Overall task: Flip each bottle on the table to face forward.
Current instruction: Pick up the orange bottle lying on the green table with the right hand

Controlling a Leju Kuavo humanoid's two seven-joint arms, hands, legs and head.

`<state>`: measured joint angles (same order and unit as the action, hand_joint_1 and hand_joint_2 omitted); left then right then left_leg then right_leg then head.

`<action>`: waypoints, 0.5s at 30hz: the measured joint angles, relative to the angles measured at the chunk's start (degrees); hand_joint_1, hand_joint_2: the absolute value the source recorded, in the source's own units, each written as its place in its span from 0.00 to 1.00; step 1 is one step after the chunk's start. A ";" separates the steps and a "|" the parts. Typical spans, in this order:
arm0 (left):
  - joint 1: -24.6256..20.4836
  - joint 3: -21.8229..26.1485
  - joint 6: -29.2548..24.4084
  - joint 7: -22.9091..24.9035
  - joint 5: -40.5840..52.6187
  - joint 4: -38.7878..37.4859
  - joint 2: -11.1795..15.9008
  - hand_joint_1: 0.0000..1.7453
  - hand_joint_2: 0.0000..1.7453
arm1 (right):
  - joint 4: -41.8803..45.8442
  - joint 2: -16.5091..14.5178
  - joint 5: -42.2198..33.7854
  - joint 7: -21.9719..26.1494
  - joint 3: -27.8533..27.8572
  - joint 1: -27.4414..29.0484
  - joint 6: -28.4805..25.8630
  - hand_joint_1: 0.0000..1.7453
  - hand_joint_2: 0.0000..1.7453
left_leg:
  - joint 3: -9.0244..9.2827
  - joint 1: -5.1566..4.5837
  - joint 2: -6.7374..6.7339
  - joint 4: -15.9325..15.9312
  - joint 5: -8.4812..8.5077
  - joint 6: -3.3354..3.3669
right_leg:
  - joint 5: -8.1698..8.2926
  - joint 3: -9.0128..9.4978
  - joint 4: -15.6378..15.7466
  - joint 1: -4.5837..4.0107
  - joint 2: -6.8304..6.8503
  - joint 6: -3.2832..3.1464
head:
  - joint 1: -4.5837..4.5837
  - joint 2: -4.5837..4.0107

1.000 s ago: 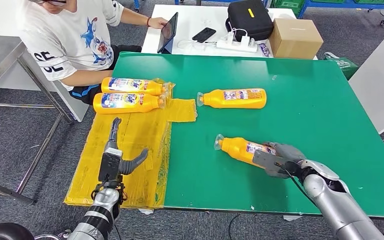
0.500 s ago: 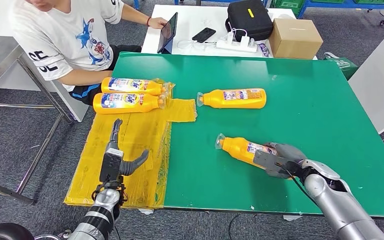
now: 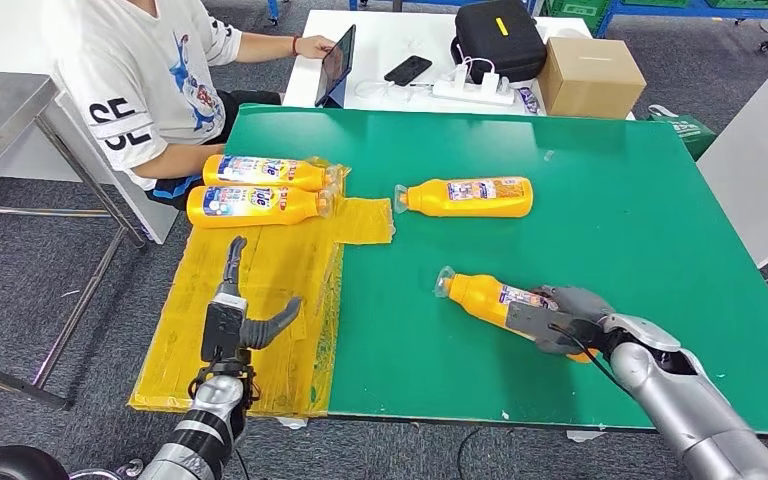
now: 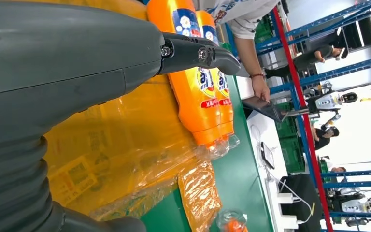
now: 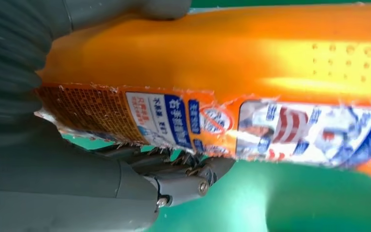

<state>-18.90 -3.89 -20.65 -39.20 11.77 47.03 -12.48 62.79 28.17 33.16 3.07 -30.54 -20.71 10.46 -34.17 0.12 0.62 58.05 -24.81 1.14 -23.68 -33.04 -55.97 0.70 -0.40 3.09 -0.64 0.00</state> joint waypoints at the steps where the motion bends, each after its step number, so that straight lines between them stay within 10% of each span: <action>1: 0.58 -0.10 3.41 1.56 -1.95 0.89 -0.14 0.00 1.00 | 1.83 -2.66 -0.17 3.83 1.56 1.82 -6.03 1.00 1.00 | -0.04 0.05 -0.03 -0.01 -0.04 -0.06 | 0.01 -0.01 -0.01 -0.05 -0.03 -0.01 | -0.17 0.00; 5: 3.67 -2.45 17.69 8.94 -9.19 7.17 -1.04 0.00 1.00 | 13.94 -17.82 3.33 24.60 9.08 10.82 -41.11 1.00 1.00 | -0.51 0.03 -0.27 0.04 -0.03 -0.17 | 0.10 -0.93 -0.24 -0.04 -0.33 -0.17 | 0.18 0.00; 7: 4.10 -4.44 19.88 10.51 -10.99 9.61 -1.51 0.00 1.00 | 18.32 -22.32 3.45 27.26 10.71 12.38 -51.76 1.00 1.00 | -0.69 0.09 0.12 0.04 0.10 -0.17 | -0.01 -1.07 -0.32 -0.11 0.06 -0.27 | 0.45 0.00; 15: 4.63 -7.34 20.67 11.39 -12.90 13.51 -1.43 0.00 1.00 | 23.97 -28.21 0.63 26.96 16.21 15.46 -50.22 1.00 1.00 | -0.85 0.03 0.22 -0.01 0.10 -0.21 | -0.04 -1.11 -0.31 -0.02 0.31 -0.35 | 0.34 0.00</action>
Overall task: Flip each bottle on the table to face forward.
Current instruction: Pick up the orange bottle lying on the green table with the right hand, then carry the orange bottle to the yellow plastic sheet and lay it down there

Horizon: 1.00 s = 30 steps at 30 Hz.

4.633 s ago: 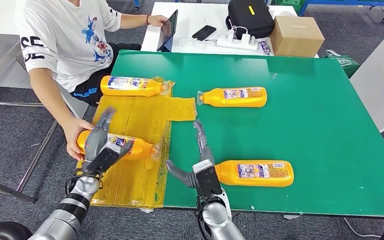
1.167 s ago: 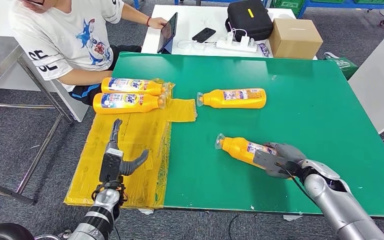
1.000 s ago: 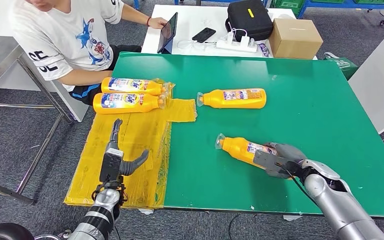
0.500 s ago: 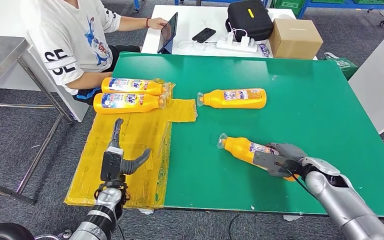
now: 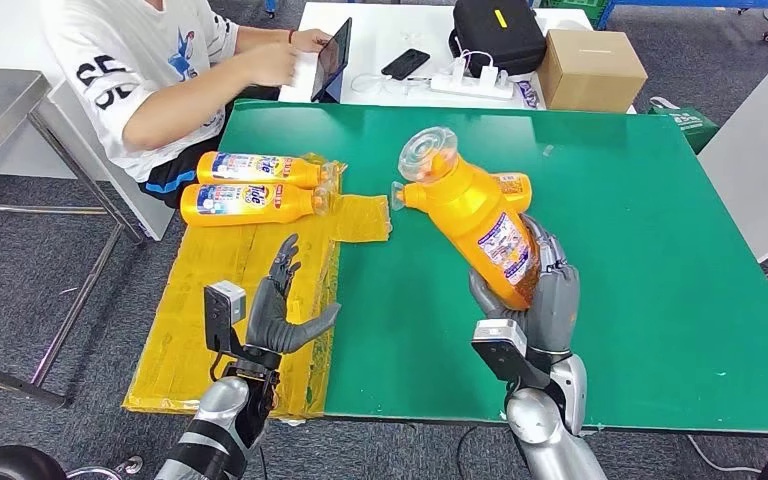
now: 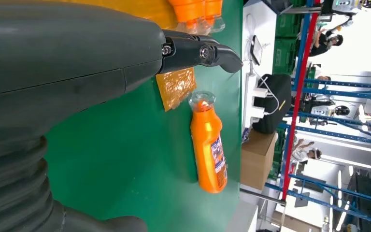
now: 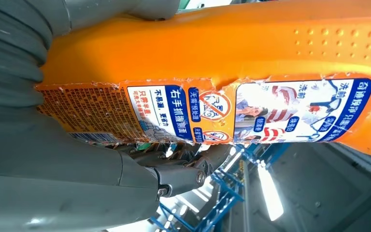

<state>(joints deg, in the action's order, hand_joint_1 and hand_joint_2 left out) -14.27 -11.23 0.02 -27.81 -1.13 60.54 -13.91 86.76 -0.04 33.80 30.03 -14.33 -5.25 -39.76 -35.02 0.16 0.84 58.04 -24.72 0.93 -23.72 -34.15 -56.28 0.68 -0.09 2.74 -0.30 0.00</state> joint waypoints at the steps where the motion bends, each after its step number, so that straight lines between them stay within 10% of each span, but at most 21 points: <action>1: 0.02 -0.13 0.00 0.01 -0.02 0.17 0.01 0.00 1.00 | 0.26 -0.29 -0.03 0.02 0.29 0.13 0.07 1.00 1.00 | -0.01 0.00 0.01 0.00 0.00 0.00 | 0.00 0.00 0.00 0.00 0.00 0.00 | -0.01 0.00; 18: 0.61 -2.54 4.85 1.03 -5.38 2.32 0.68 0.00 1.00 | 0.51 -3.93 -1.97 4.30 4.22 0.63 1.07 1.00 1.00 | -0.04 0.00 0.00 0.00 0.00 0.00 | 0.00 -0.03 0.00 0.00 0.00 0.00 | 0.00 0.00; 30: 3.22 -4.90 19.13 1.16 -12.14 5.87 2.56 0.00 1.00 | -14.26 -8.20 -9.32 9.09 2.79 0.60 18.34 1.00 1.00 | -0.08 0.04 0.00 -0.01 -0.01 0.00 | -0.01 -0.07 -0.01 -0.04 0.00 0.00 | 0.00 0.00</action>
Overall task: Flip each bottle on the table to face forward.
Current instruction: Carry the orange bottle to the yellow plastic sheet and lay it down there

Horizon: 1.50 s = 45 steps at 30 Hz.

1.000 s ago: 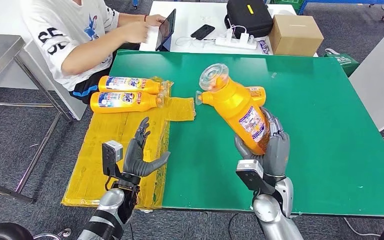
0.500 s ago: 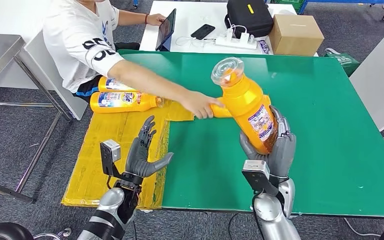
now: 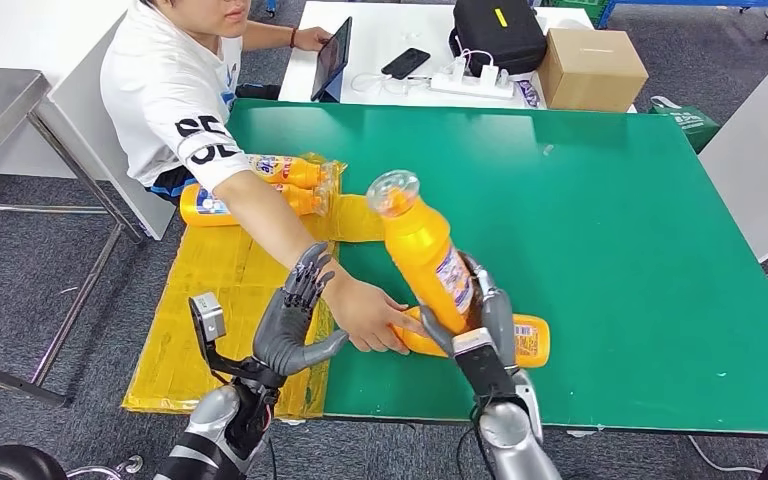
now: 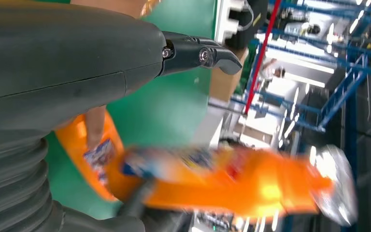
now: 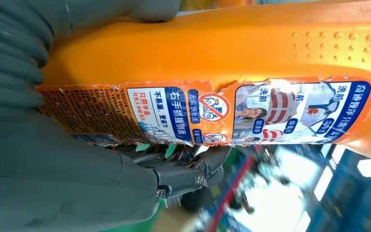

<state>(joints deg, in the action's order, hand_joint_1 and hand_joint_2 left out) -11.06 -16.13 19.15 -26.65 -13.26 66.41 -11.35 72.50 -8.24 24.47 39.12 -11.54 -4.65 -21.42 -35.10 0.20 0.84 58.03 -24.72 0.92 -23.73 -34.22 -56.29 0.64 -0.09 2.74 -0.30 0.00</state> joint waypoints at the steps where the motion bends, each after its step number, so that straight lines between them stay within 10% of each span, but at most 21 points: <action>1: 0.06 -0.23 0.33 0.02 -0.24 0.01 0.09 0.00 1.00 | -1.52 -0.57 0.05 0.33 -0.49 -0.01 0.08 1.00 1.00 | 0.00 0.00 0.00 0.00 0.00 0.00 | 0.00 -0.01 0.00 0.00 0.00 0.00 | 0.00 0.00; 45: -1.31 -3.06 4.08 1.79 -4.56 -5.91 3.81 0.00 1.00 | -27.45 -6.62 -0.91 0.90 -21.23 -7.17 3.43 1.00 1.00 | 0.03 0.01 -0.12 0.00 0.01 -0.01 | 0.00 -0.04 0.00 0.00 -0.01 -0.02 | -0.02 0.00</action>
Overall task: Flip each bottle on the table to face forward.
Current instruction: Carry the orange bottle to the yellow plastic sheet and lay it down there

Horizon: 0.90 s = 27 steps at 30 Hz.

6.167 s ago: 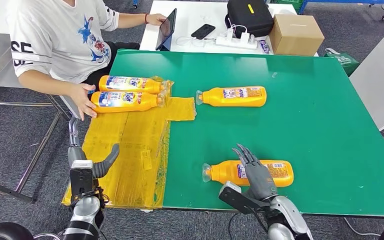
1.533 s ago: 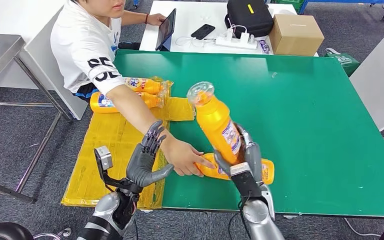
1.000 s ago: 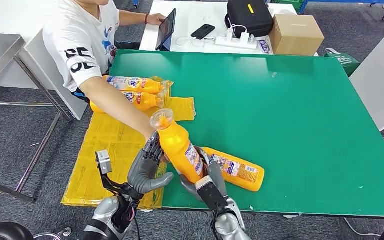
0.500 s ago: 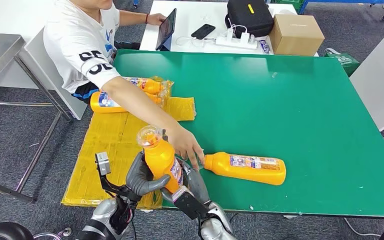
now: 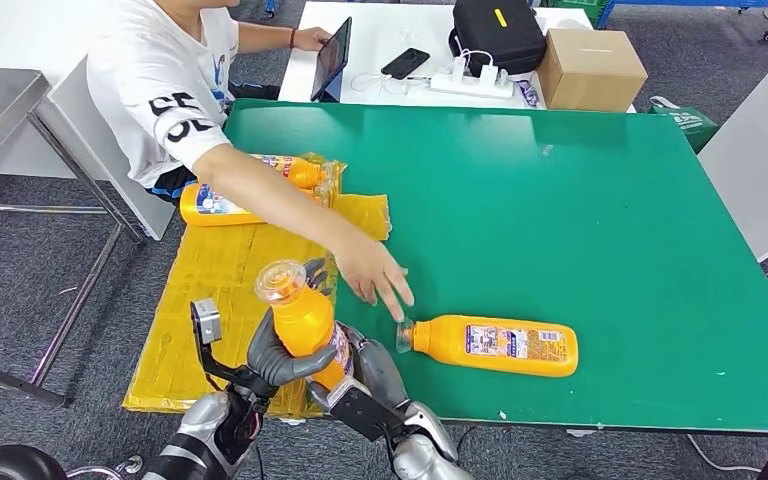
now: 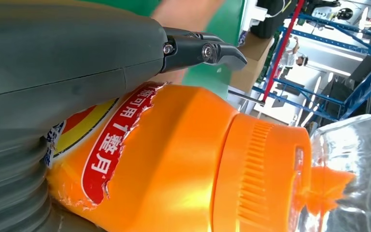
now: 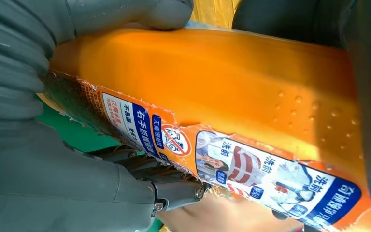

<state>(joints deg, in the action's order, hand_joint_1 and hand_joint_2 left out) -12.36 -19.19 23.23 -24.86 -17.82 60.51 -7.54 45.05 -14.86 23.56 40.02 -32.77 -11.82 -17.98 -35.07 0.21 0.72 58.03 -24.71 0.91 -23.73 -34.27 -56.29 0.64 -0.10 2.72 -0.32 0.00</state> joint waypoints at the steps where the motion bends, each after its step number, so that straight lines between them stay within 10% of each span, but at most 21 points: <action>1: -0.02 0.00 -0.07 0.01 -0.03 -0.04 0.01 0.01 1.00 | -0.19 -0.01 0.00 0.00 -0.12 -0.16 0.01 1.00 1.00 | 0.01 0.00 -0.01 0.00 0.00 0.00 | 0.00 0.01 0.00 0.00 0.00 0.00 | 0.01 0.00; 5: -0.06 0.08 0.10 -0.09 -0.74 -0.19 0.11 0.99 1.00 | -0.94 -0.03 0.02 0.00 -0.55 -0.80 0.04 1.00 1.00 | 0.06 0.00 -0.06 0.00 0.00 0.00 | 0.00 0.04 0.00 0.00 -0.02 -0.01 | 0.00 0.00; 9: 0.26 0.53 1.75 -0.10 -2.89 -0.16 0.26 1.00 1.00 | -1.84 -0.24 0.15 0.03 -0.73 -1.30 -0.02 0.99 1.00 | 0.07 0.00 -0.12 0.00 0.00 -0.01 | 0.01 0.03 -0.01 -0.01 -0.07 -0.01 | 0.01 0.00; 11: 0.57 0.79 2.70 0.03 -3.66 0.07 0.39 1.00 1.00 | -2.08 -0.35 0.48 0.05 -0.73 -1.38 -0.79 0.60 1.00 | 0.06 0.00 -0.13 0.00 0.00 -0.01 | 0.01 0.02 -0.01 -0.01 -0.08 -0.01 | 0.01 0.00; 14: 1.07 1.08 3.39 0.29 -4.64 0.90 0.45 1.00 1.00 | -2.32 -0.51 1.54 -0.88 -0.71 -1.44 -2.74 0.00 0.25 | 0.03 0.00 -0.12 0.00 0.00 -0.01 | 0.01 0.00 -0.01 -0.01 -0.08 -0.01 | 0.00 0.00; 15: 1.21 1.13 3.49 0.50 -4.93 1.30 0.43 1.00 1.00 | -2.42 -0.64 1.98 -1.72 -0.67 -1.50 -3.31 0.00 0.00 | 0.02 0.00 -0.12 0.00 0.00 -0.01 | 0.01 0.00 -0.01 0.00 -0.08 -0.01 | 0.00 0.00; 27: 2.85 2.37 -3.80 0.36 -1.59 7.89 -0.68 1.00 1.00 | 0.45 -1.33 1.46 -4.93 2.01 -2.22 -5.00 0.00 0.00 | -0.02 0.00 -0.11 0.00 0.00 -0.01 | 0.01 -0.03 -0.01 0.00 -0.09 -0.01 | -0.01 0.00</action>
<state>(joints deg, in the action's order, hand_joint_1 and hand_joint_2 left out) -9.52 -16.82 19.43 -24.50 -19.41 68.39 -8.22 45.50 -16.18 25.02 35.09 -30.76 -14.03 -22.98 -35.09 0.20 0.61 58.03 -24.71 0.91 -23.72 -34.29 -56.30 0.64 -0.19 2.71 -0.33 0.00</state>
